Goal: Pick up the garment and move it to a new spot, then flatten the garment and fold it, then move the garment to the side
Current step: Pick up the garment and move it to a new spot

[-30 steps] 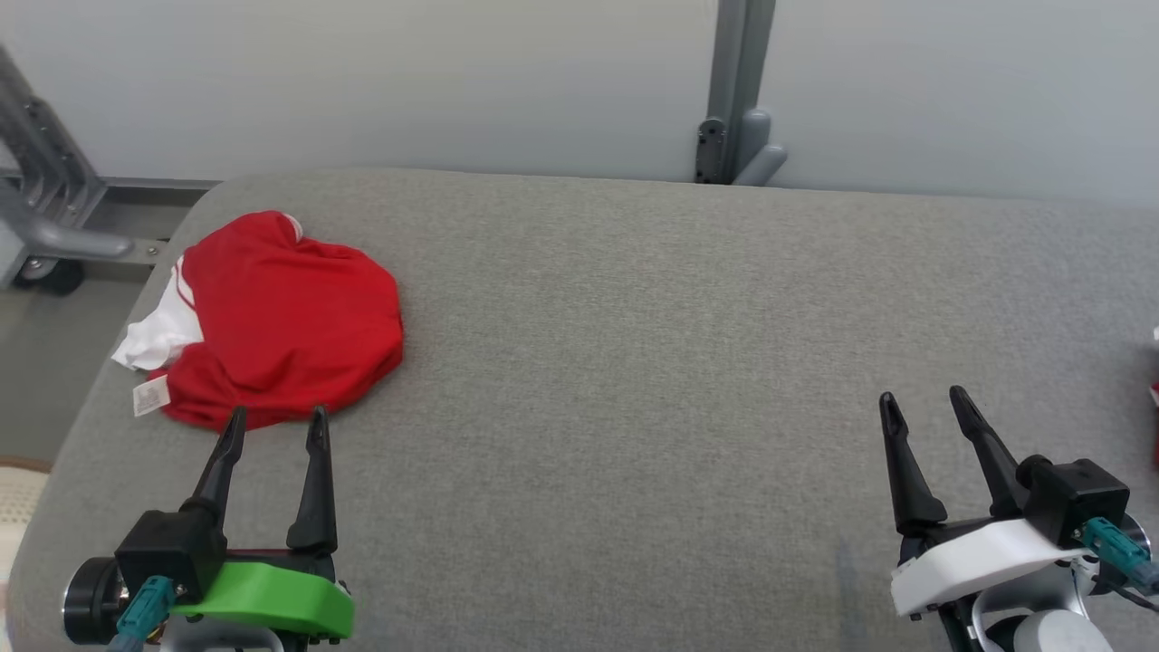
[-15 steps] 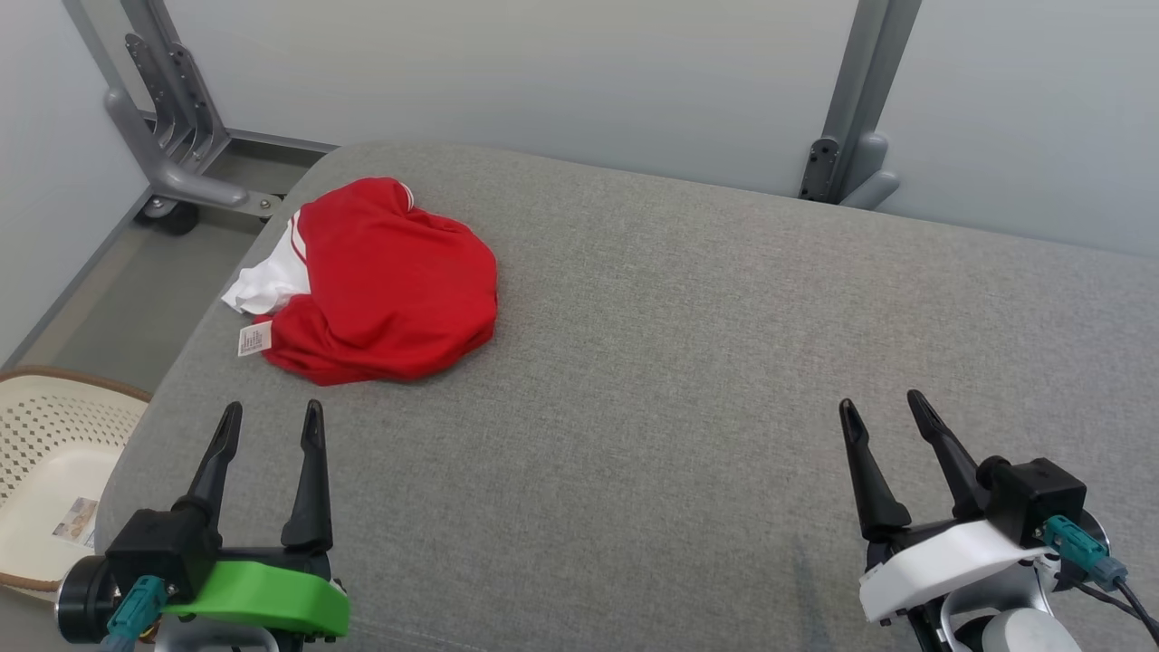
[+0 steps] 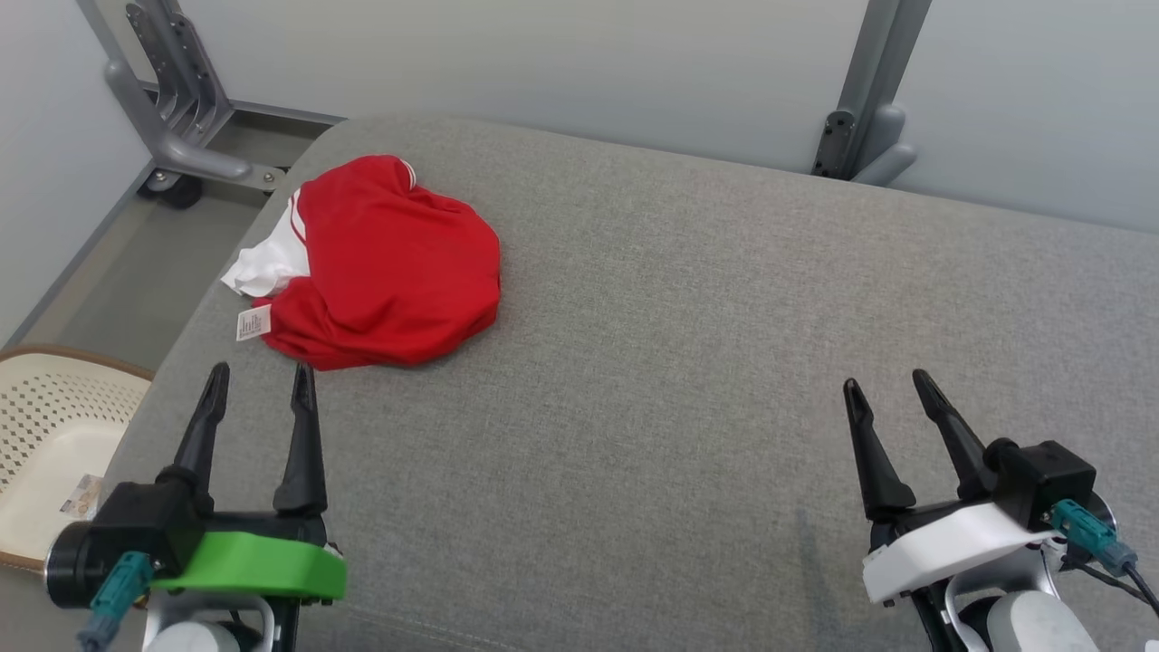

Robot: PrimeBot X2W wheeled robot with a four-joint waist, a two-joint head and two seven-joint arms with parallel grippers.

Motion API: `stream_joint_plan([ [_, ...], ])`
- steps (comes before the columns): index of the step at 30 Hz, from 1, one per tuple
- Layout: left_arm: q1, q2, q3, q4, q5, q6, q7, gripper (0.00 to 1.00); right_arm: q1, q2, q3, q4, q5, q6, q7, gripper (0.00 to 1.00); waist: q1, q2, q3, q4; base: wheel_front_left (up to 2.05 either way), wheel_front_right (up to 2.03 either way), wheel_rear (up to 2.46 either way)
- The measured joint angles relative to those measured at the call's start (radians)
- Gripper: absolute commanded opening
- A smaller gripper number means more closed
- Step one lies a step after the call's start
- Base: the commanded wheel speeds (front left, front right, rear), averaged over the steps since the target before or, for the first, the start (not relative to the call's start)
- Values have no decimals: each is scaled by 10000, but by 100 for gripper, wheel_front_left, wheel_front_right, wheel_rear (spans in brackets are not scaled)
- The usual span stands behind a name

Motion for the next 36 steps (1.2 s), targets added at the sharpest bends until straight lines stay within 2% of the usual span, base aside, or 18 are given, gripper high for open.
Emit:
stream_joint_plan([
  [7,-1370,-130,284,-44,102,2,-155,100,-579,-272,25,-562,-94,-2,303,100,0,0,781,-254,0,0,0],
  [11,-2340,-161,491,441,36,-136,-148,100,-1010,-466,104,-884,-109,0,468,100,0,0,1400,-527,0,0,0],
  [18,-3460,-65,663,2213,-681,-658,719,100,-1615,-619,268,-1093,-75,0,502,100,1,0,2323,-1158,0,0,0],
  [27,-4730,-127,656,5505,-1714,-1728,1728,100,-1899,-713,176,-1047,44,0,368,100,1,0,3502,-2238,0,0,0],
  [28,-4952,-153,600,6222,-1762,-1908,1843,100,-1942,-711,207,-1012,65,0,339,100,1,0,3714,-2427,0,0,0],
  [31,-5264,-182,573,7116,-1802,-2057,1806,100,-2040,-700,282,-936,140,0,282,100,1,0,3970,-2679,0,0,0],
  [32,-5356,-199,602,7354,-1799,-2061,1657,96,-2080,-698,295,-901,146,-2,267,100,2,0,4033,-2756,0,0,0],
  [34,-5523,-240,625,7749,-1785,-2065,1400,18,-2106,-696,297,-807,148,-2,222,100,1,0,4119,-2881,0,0,0],
  [35,-5574,-249,623,7917,-1741,-2069,1210,0,-2104,-692,297,-742,148,-2,205,100,1,0,4134,-2926,0,0,0],
  [36,-5623,-268,608,8075,-1705,-2086,1078,0,-2104,-690,301,-694,148,0,192,100,1,0,4120,-2947,0,0,0],
])
